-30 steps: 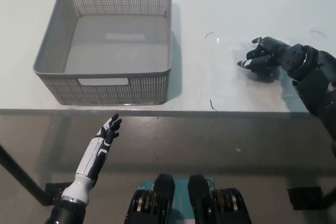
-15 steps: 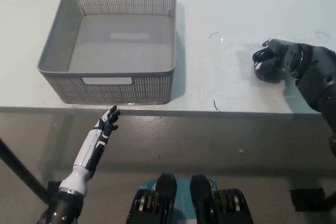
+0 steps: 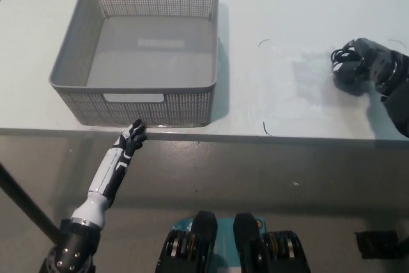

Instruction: Use the right hand to pick up a webcam and put it into a container on the left side

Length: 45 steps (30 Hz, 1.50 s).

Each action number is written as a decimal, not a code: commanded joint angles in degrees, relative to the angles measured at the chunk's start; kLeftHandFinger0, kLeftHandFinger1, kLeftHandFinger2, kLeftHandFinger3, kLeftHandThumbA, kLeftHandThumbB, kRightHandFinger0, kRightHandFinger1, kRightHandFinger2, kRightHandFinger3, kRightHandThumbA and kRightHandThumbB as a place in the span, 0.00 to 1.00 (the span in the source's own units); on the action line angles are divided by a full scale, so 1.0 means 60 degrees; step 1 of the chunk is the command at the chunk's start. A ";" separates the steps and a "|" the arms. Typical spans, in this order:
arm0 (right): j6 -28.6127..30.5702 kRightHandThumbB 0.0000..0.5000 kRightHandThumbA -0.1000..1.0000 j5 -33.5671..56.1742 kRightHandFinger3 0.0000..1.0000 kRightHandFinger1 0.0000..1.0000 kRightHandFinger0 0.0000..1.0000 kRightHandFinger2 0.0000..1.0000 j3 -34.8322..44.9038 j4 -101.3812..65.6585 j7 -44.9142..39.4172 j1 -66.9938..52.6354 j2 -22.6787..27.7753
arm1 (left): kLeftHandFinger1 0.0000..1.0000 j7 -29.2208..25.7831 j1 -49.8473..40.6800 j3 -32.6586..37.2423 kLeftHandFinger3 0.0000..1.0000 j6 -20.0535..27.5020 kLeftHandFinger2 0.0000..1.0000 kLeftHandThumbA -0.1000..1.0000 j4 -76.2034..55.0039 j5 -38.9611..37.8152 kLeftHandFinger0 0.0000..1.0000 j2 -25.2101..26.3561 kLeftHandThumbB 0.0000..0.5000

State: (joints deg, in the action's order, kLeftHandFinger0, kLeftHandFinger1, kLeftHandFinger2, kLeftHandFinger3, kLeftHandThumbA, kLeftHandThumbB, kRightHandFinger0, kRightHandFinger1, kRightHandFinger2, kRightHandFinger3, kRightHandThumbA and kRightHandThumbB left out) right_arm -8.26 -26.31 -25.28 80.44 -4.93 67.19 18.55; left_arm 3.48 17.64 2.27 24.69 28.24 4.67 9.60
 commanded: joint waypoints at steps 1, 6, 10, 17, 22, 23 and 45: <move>0.0618 0.37 0.00 0.0710 0.29 0.23 0.05 0.30 0.0994 -0.0138 0.2370 0.0255 0.0546 | 1.00 0.0069 0.0476 -0.0100 1.00 0.0287 1.00 1.00 -0.0134 -0.0133 0.97 0.0169 0.96; 0.1491 0.40 0.00 0.0979 0.62 0.24 0.00 0.63 0.1737 -0.0511 0.3056 0.0452 0.0715 | 1.00 0.0037 0.0467 -0.0077 1.00 0.0337 1.00 1.00 -0.0132 -0.0045 0.96 0.0195 0.97; 0.1911 0.44 0.00 0.0763 0.60 0.26 0.00 0.68 0.1982 -0.1311 0.3477 0.0855 0.0856 | 1.00 0.0102 0.0450 -0.0082 1.00 0.0262 1.00 1.00 -0.0178 -0.0135 0.98 0.0182 0.96; 0.1106 0.41 0.00 0.0602 0.75 0.12 0.00 0.61 0.2533 -0.4196 0.2943 0.0874 0.0950 | 1.00 0.0231 0.0256 -0.0019 1.00 0.0339 1.00 1.00 -0.0200 -0.0215 1.00 0.0186 0.99; 0.0651 0.37 0.00 0.0537 0.91 0.34 0.00 0.80 0.2806 -0.6358 0.2635 0.0696 0.0711 | 1.00 0.0292 -0.0107 0.0119 1.00 0.0308 1.00 1.00 -0.0586 -0.0182 1.00 0.0109 0.99; 0.0514 0.37 0.00 0.0484 0.91 0.34 0.00 0.80 0.2776 -0.6743 0.2497 0.0720 0.0651 | 1.00 0.0348 -0.0189 0.0151 1.00 0.0331 1.00 1.00 -0.0670 -0.0223 1.00 0.0110 1.00; 0.0310 0.43 0.00 -0.0180 0.87 0.37 0.00 0.77 0.1380 -0.7648 0.1970 0.1553 -0.2158 | 1.00 0.0942 -0.2693 0.0567 1.00 0.0373 1.00 1.00 -0.2876 -0.0857 1.00 0.0151 1.00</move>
State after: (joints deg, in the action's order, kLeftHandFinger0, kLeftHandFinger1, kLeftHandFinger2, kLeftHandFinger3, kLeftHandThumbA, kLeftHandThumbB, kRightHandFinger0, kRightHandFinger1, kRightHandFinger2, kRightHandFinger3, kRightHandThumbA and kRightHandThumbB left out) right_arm -9.08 -25.95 -16.23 31.94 6.01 71.05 7.41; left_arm 7.37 2.02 5.71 24.78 13.09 1.71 9.77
